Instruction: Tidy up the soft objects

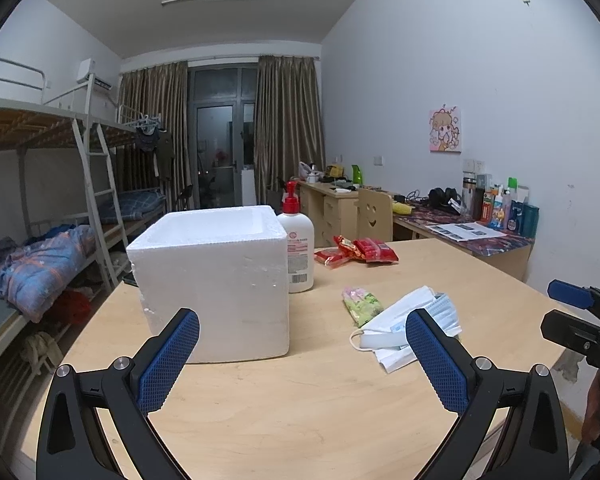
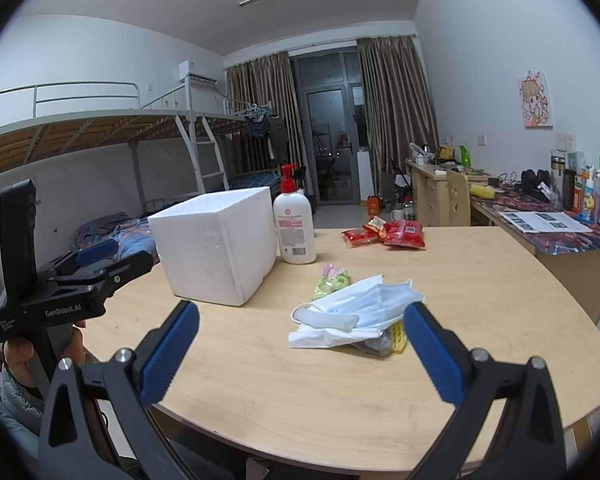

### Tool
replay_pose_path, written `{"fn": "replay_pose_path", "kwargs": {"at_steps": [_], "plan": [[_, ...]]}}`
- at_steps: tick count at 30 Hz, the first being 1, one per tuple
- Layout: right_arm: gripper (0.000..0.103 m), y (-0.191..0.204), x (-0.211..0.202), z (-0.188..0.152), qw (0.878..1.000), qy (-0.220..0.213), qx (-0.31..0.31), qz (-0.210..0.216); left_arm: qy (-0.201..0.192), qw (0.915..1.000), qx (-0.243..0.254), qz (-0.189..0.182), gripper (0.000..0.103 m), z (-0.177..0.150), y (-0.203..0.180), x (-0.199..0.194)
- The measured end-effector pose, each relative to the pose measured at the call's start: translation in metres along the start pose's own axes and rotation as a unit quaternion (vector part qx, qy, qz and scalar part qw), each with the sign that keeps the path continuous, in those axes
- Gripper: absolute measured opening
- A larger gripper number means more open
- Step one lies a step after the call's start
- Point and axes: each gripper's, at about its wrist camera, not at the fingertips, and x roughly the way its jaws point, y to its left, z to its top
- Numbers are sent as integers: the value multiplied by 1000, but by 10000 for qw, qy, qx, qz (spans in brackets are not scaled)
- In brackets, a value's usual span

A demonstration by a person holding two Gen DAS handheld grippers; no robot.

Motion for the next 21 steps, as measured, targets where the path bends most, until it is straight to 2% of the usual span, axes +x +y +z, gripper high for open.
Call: {"fn": "replay_pose_path", "kwargs": {"at_steps": [21], "plan": [[103,-7,8,4,10000,71,34,-20,31,9999,26,-104,103,6,-2,3]]}}
